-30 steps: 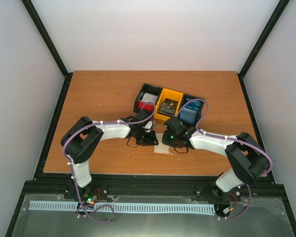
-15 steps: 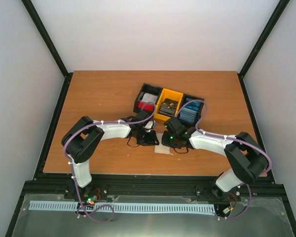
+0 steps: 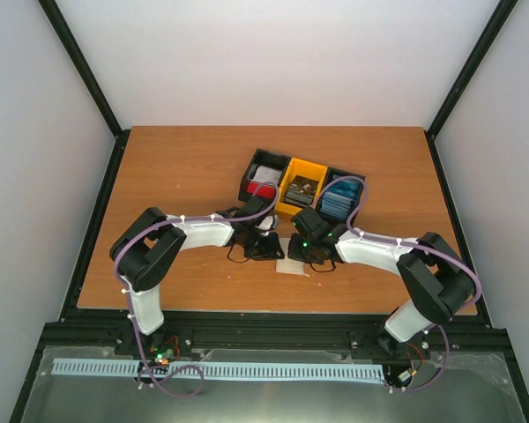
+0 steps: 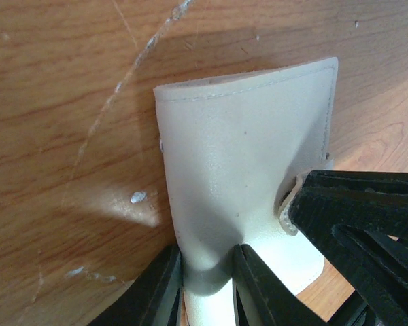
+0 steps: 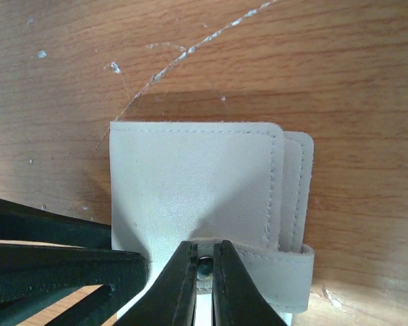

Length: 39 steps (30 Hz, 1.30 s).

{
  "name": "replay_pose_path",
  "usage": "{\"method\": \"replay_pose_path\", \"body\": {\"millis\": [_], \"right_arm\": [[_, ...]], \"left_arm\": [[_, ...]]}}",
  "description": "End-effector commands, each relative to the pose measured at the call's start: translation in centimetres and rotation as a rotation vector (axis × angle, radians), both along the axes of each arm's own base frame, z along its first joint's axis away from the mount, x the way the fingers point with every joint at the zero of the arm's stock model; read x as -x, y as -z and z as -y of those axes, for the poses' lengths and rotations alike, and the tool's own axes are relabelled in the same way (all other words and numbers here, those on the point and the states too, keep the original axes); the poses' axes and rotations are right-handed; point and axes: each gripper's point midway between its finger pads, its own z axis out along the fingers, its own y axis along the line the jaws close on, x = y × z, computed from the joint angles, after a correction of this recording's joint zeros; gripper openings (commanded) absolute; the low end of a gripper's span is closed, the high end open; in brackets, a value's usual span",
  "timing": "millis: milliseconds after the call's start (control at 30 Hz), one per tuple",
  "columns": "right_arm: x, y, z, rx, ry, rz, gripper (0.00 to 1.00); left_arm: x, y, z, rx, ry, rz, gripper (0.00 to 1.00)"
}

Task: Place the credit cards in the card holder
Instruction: Close the card holder at the center of the board.

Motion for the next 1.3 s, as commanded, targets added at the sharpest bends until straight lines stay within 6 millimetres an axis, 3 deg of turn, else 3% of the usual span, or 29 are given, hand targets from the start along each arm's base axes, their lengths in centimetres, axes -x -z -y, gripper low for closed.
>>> {"method": "replay_pose_path", "body": {"millis": [0,300,433,600,833,1267], "right_arm": [[1.5,1.8,0.2,0.064,-0.052,-0.085,0.05],[1.8,1.8,-0.6,0.094,-0.091,-0.106,0.08],[1.1,0.6,-0.9,0.077,-0.083,-0.06,0.14],[-0.2,-1.5,-0.7,0.03,-0.024,0.053,0.12],[0.2,-0.7,-1.6,0.013,-0.055,0.009,0.1],[1.5,2.1,0.0,0.131,-0.055,-0.095,0.03]], "left_arm": [[4.7,7.4,-5.4,-0.282,0.01,-0.151,0.23],[4.6,7.4,-5.1,-0.273,0.017,-0.151,0.2],[4.6,7.4,-5.1,-0.273,0.017,-0.15,0.2],[4.8,7.5,-5.2,-0.274,0.015,-0.155,0.2],[4.7,7.5,-5.3,-0.278,0.018,-0.151,0.2],[4.8,7.5,-5.3,-0.278,0.016,-0.151,0.2]]}}
